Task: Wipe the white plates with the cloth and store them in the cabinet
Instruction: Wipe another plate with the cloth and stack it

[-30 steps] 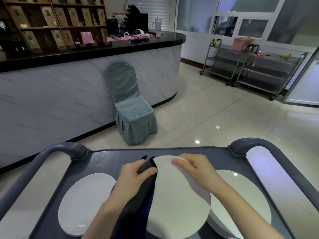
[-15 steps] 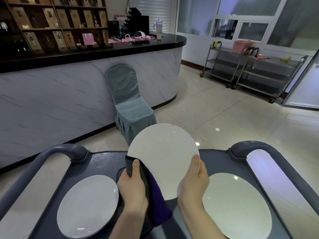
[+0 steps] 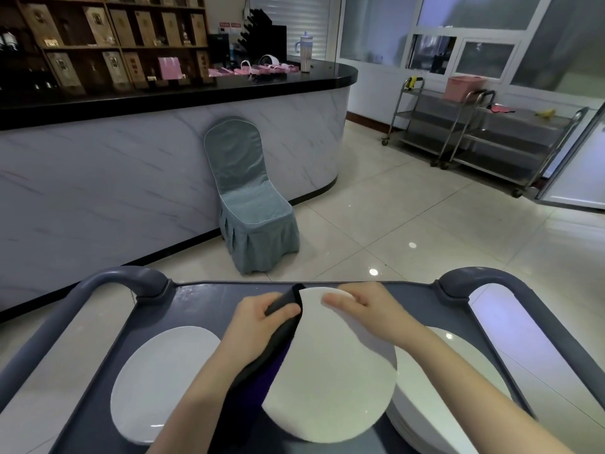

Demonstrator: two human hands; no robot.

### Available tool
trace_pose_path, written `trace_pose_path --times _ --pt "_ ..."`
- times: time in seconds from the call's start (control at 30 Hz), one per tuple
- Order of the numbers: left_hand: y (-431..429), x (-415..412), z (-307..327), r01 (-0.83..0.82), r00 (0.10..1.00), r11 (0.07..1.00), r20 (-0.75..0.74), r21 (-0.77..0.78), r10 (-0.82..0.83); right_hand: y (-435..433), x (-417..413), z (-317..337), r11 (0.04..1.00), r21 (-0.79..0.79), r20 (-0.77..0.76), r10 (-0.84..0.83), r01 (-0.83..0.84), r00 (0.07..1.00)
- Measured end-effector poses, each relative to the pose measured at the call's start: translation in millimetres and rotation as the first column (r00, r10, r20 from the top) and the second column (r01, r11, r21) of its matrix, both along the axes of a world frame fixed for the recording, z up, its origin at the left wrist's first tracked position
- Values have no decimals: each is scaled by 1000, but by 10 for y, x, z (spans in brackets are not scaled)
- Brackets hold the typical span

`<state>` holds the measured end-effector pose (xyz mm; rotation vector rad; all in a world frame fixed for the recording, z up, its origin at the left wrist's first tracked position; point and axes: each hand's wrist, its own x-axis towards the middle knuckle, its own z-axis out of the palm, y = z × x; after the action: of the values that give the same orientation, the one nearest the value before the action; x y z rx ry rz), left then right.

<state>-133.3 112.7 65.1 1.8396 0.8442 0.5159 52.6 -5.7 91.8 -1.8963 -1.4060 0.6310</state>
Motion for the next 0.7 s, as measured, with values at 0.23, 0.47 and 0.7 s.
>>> trace_pose_path --times 0.23,0.47,0.7 --pt "-165 26 -136 -385 844 813 189 -437 501 -13 -189 -282 791 116 -548 -453 600 703" --pt "-487 190 -257 -487 668 560 127 -670 733 -9 -752 -468 477 -40 -819 -520 878 245" --pt "-103 -15 -151 -513 747 647 78 -565 660 -495 -369 -466 916 267 32 -319 299 947"
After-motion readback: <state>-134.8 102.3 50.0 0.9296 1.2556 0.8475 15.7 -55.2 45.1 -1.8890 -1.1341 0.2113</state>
